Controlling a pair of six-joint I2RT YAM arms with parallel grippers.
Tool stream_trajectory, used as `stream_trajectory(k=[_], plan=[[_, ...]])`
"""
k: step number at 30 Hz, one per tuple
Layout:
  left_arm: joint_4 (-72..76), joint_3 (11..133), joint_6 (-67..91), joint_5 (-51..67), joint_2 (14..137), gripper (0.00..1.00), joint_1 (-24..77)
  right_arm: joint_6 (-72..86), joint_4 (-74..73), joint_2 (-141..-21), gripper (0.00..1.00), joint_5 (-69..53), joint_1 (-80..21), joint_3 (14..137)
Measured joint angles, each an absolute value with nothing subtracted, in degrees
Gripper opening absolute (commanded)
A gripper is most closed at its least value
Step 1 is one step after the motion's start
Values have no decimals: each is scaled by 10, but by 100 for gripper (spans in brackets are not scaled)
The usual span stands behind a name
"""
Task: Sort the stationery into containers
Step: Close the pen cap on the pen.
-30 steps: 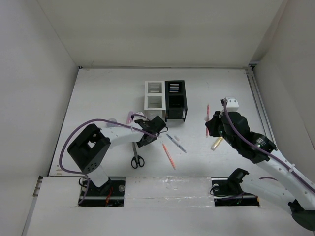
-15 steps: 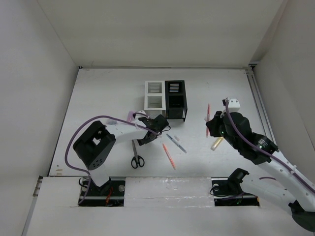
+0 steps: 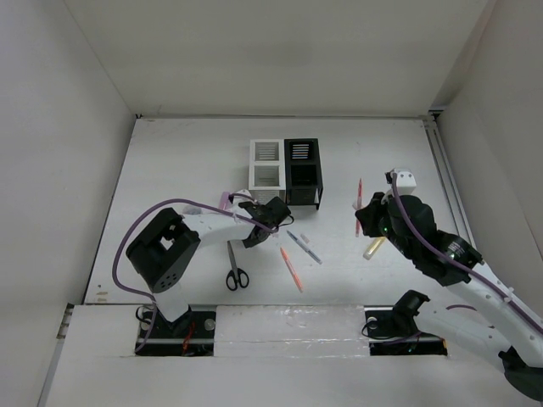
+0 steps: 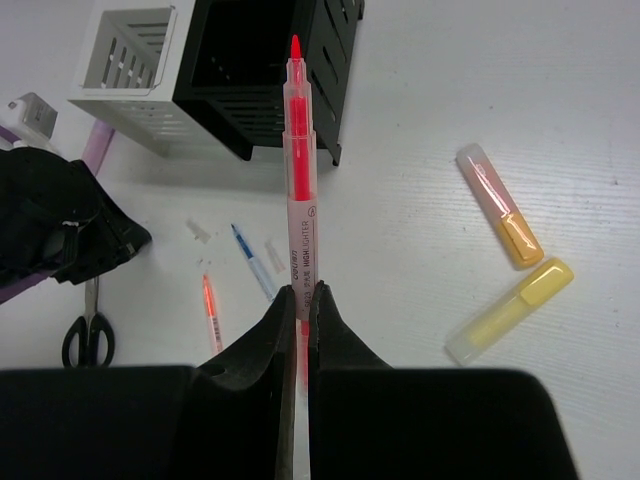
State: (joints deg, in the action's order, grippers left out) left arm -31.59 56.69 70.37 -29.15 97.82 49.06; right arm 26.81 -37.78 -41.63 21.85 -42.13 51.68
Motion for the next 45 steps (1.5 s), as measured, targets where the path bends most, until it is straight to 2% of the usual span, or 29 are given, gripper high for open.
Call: stream_trajectory(k=[1, 3, 17, 27, 36, 45], plan=[[-314, 567, 703, -291, 978, 8, 491, 268, -378, -416, 0, 218, -421, 517], [-310, 566, 704, -291, 978, 0, 490, 268, -378, -416, 0, 218, -421, 517], [-319, 536, 715, -273, 927, 0, 511, 265, -357, -411, 0, 187, -421, 509], [-334, 591, 632, -335, 697, 0, 539, 257, -254, -433, 0, 65, -421, 443], [-157, 581, 472, -323, 571, 0, 472, 283, -39, -506, 0, -116, -429, 365], [103, 423, 367, -234, 451, 0, 471, 318, 58, -594, 0, -155, -493, 366]])
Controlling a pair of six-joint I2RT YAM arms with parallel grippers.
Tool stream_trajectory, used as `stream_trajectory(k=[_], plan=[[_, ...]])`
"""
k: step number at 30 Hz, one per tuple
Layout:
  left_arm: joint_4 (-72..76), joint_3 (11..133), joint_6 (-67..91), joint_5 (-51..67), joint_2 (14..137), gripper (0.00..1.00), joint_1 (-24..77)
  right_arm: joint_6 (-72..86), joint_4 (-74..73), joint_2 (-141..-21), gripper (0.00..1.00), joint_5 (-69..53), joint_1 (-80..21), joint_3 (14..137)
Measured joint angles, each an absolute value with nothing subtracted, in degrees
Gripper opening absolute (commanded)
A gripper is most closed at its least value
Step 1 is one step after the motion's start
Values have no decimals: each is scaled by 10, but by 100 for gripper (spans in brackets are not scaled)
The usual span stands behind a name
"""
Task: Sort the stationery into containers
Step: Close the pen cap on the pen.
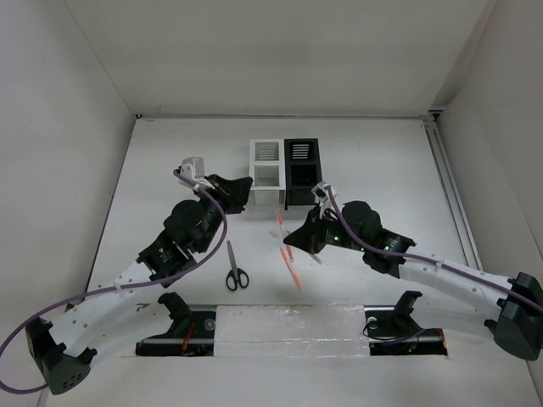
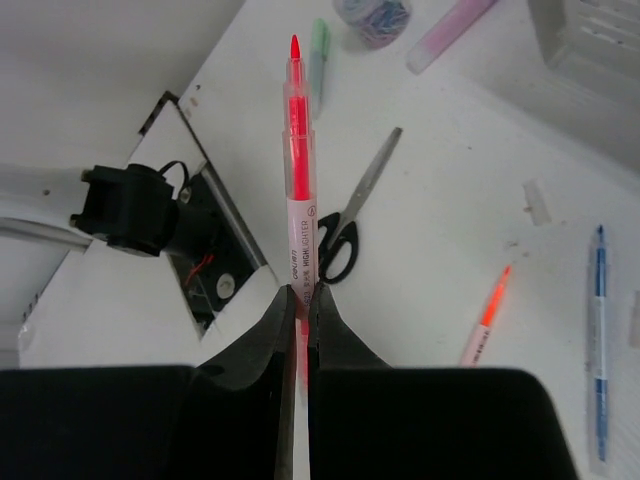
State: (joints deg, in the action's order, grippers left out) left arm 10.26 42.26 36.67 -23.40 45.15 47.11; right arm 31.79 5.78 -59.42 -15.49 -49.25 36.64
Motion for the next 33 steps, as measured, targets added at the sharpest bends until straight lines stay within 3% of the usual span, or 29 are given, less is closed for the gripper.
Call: stream_trajectory(k=[12, 33], plan=[[222, 371, 323, -129, 388, 0, 471, 333, 150, -666, 0, -192, -537, 408], [243, 355, 318, -103, 376, 0, 471, 303, 183, -621, 0, -183, -548, 408]])
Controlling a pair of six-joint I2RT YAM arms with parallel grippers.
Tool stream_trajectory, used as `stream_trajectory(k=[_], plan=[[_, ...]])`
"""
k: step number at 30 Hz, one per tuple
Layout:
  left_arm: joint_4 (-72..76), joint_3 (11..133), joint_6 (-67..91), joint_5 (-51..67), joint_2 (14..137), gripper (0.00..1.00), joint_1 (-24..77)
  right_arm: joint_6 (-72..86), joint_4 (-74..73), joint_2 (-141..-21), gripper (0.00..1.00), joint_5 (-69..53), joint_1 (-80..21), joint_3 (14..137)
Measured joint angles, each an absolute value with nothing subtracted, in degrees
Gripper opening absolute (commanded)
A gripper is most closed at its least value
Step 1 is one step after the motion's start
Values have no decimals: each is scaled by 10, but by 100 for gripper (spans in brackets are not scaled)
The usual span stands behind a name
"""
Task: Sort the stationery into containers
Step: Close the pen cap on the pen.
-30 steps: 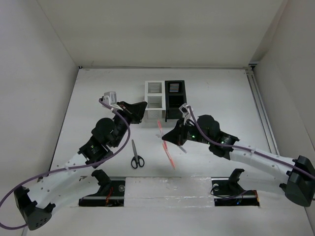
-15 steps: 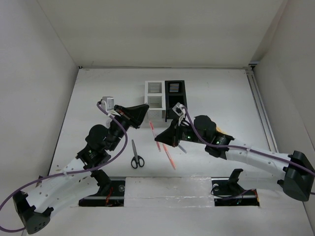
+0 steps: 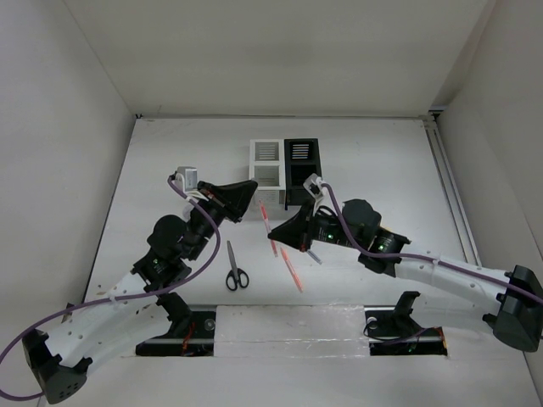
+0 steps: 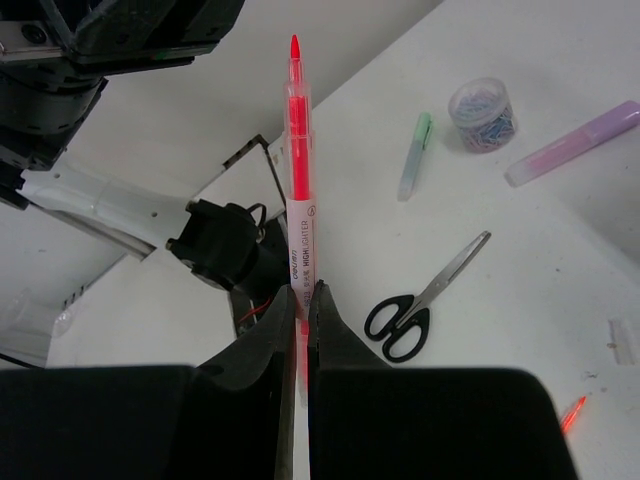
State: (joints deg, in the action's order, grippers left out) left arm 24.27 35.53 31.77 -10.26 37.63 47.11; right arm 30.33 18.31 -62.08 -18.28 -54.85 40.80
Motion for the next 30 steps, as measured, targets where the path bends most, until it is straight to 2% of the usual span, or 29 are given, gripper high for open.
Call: stream_trajectory(k=[30], plan=[[263, 328, 319, -70, 374, 0, 471, 293, 185, -623, 0, -148, -548, 414]])
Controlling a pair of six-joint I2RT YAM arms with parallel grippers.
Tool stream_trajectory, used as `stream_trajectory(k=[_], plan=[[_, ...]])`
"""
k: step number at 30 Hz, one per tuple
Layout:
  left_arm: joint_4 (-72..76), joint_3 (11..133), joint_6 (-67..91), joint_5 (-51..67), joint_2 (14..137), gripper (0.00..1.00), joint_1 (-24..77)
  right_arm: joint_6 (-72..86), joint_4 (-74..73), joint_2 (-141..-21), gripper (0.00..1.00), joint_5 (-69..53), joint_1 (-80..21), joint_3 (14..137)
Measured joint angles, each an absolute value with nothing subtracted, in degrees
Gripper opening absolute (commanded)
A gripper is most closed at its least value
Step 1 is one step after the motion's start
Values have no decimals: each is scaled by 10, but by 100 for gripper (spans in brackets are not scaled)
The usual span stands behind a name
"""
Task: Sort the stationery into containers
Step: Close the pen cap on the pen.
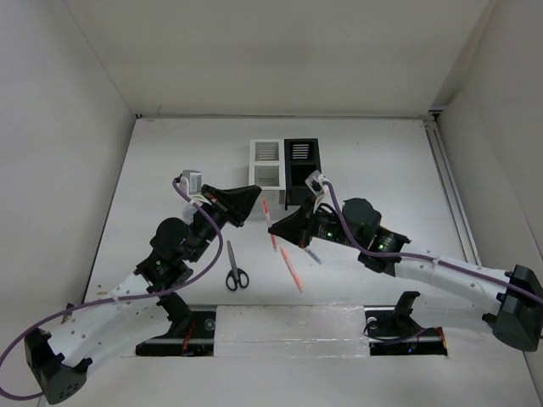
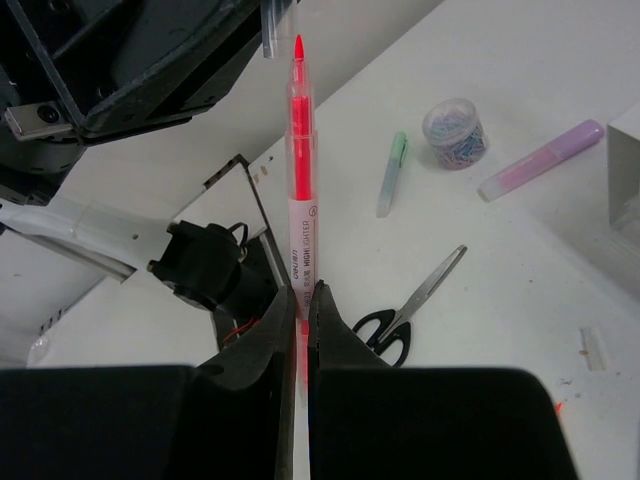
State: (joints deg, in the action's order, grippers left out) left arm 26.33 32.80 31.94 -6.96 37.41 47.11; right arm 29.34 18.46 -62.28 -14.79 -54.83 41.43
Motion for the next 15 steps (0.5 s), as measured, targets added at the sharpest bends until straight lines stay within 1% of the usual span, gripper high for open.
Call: stream_trajectory(k=[10, 15], plan=[[270, 326, 319, -76, 374, 0, 471, 293, 185, -626, 0, -148, -548, 418], [268, 326, 321, -98, 372, 0, 471, 295, 185, -636, 0, -148, -548, 420]])
